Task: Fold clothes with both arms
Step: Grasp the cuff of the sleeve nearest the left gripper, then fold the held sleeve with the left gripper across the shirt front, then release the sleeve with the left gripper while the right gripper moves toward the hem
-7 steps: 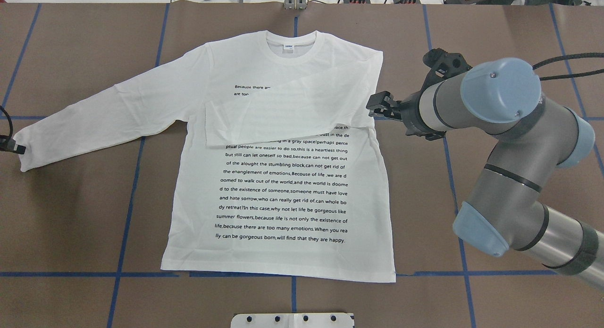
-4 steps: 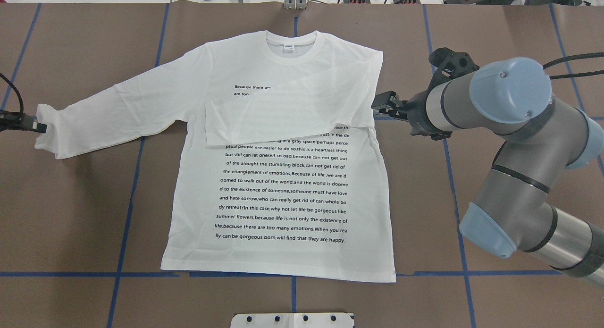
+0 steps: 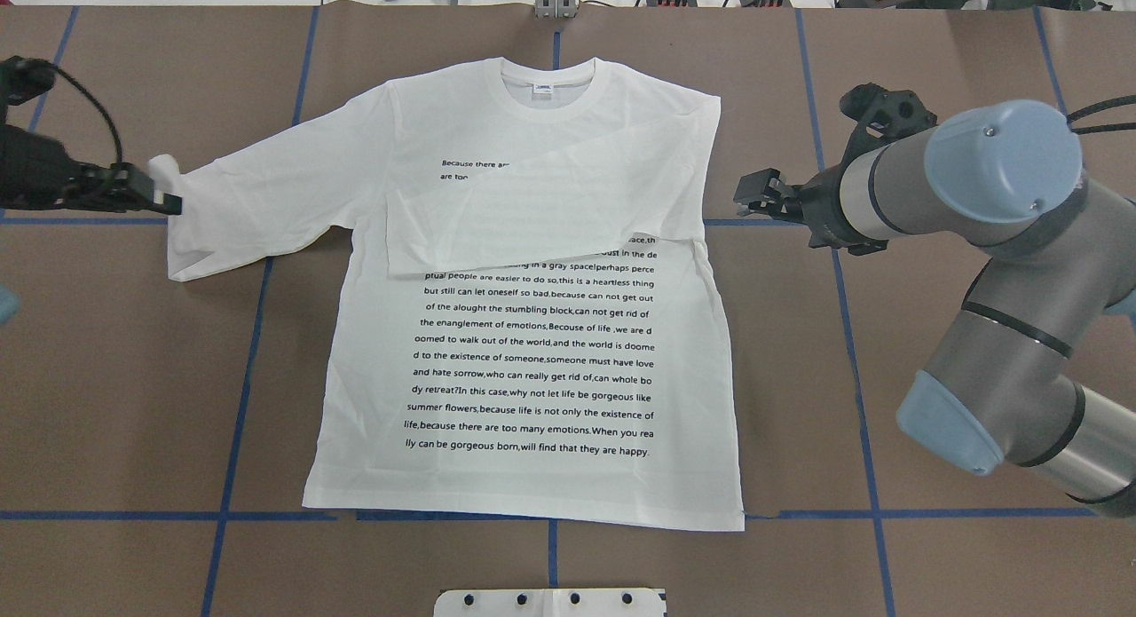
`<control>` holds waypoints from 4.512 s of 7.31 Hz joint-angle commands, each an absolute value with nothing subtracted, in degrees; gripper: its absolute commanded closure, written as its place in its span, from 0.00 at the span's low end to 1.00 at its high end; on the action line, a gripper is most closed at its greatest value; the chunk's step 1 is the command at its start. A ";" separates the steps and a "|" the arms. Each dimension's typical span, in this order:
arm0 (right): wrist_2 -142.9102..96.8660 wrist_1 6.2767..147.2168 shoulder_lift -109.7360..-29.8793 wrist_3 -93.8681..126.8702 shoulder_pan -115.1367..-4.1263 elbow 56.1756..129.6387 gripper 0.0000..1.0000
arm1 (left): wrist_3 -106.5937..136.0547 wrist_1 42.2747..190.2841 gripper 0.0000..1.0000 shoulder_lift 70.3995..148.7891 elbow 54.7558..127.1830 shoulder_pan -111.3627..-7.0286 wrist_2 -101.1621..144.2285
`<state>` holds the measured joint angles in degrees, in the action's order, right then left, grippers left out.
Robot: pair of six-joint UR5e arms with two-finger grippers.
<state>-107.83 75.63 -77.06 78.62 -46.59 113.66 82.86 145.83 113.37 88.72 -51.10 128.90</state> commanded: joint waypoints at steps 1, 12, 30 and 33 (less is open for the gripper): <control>-111.69 75.67 -81.81 69.99 -52.10 114.43 0.01 | 95.31 136.26 1.00 131.75 83.62 -43.43 115.89; -114.87 75.59 -85.69 67.23 -57.13 115.57 0.00 | 100.72 136.14 1.00 149.49 65.67 -23.39 86.93; -73.13 80.41 -83.67 131.20 -2.05 123.23 0.09 | 70.48 121.46 0.02 115.22 107.31 -34.81 100.55; -71.89 80.51 -83.58 131.92 0.79 120.93 0.13 | 70.75 121.46 0.02 115.14 107.14 -34.72 100.46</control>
<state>-72.10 80.43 -83.63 131.69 0.30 121.25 70.54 121.47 115.17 107.07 -34.73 100.49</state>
